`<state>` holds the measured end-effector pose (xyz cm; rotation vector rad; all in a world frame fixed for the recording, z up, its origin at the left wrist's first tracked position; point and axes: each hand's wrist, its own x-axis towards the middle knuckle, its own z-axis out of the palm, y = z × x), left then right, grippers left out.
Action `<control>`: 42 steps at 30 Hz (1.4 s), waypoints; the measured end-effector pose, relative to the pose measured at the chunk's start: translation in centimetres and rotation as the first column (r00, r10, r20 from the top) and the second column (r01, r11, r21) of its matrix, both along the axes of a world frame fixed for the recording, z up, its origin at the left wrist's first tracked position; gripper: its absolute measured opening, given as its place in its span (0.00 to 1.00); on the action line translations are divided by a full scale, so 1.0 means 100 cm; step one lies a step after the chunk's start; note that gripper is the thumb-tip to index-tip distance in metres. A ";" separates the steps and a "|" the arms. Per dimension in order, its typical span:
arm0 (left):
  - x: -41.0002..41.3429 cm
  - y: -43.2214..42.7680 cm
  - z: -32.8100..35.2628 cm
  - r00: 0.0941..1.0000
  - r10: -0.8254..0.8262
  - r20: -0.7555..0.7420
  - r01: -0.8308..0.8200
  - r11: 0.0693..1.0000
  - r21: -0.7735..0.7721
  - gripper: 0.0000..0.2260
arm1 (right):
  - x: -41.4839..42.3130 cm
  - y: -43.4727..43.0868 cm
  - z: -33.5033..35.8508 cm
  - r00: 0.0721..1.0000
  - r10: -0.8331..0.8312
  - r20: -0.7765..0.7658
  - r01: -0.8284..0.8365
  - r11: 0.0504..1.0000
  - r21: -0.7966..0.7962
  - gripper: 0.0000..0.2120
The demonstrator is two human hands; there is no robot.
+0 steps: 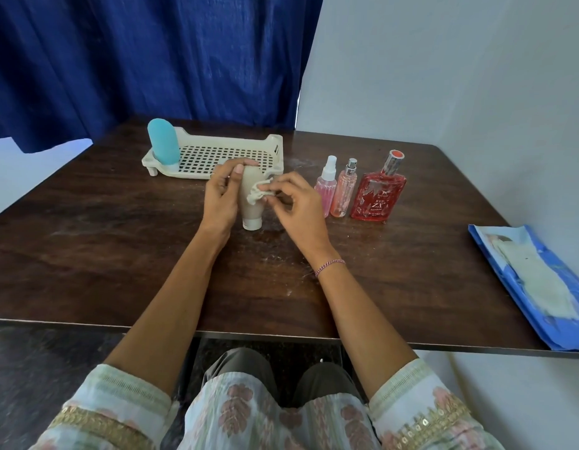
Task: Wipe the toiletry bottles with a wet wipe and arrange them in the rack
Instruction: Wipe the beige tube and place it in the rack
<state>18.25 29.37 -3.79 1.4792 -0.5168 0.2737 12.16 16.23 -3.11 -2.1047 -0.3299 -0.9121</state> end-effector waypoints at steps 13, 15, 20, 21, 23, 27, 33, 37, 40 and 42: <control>-0.006 0.008 0.002 0.922 0.374 0.098 -0.382 0.845 0.373 0.15 | 0.002 0.002 -0.005 0.981 0.081 -0.176 -0.101 0.989 -0.108 0.10; -0.008 0.008 0.003 0.916 0.387 0.106 -0.392 0.806 0.444 0.20 | 0.003 0.003 -0.006 0.981 0.081 -0.174 -0.105 0.986 -0.133 0.09; -0.005 0.009 0.005 0.924 0.373 0.087 -0.364 0.785 0.500 0.28 | 0.003 0.008 -0.007 0.980 0.096 -0.172 -0.129 0.973 -0.192 0.08; -0.004 0.010 0.005 0.925 0.376 0.049 -0.352 0.802 0.482 0.28 | 0.002 0.009 -0.007 0.979 0.103 -0.173 -0.139 0.967 -0.214 0.08; -0.003 0.010 0.007 0.927 0.371 -0.058 -0.308 0.840 0.446 0.26 | 0.000 0.011 -0.007 0.980 0.113 -0.163 -0.152 0.956 -0.253 0.08; -0.005 0.004 0.012 0.935 0.261 -0.241 -0.172 0.927 0.334 0.24 | 0.001 0.008 -0.005 0.989 0.086 -0.121 -0.115 0.957 -0.266 0.09; -0.004 0.004 0.014 0.867 -0.001 -0.498 -0.045 0.996 -0.081 0.21 | 0.004 0.002 -0.003 0.991 0.029 -0.133 -0.039 0.996 -0.075 0.11; 0.002 0.007 0.012 0.786 -0.140 -0.602 -0.070 0.948 -0.311 0.20 | 0.005 0.000 -0.004 0.987 -0.007 -0.158 0.016 0.999 0.052 0.10; 0.000 0.006 0.015 0.734 -0.245 -0.634 -0.104 0.881 -0.461 0.20 | 0.004 0.003 -0.004 0.987 -0.009 -0.158 0.028 0.992 0.119 0.10; -0.001 0.004 0.016 0.715 -0.308 -0.628 -0.114 0.835 -0.539 0.19 | 0.003 0.005 -0.004 0.991 -0.014 -0.135 0.031 0.992 0.121 0.09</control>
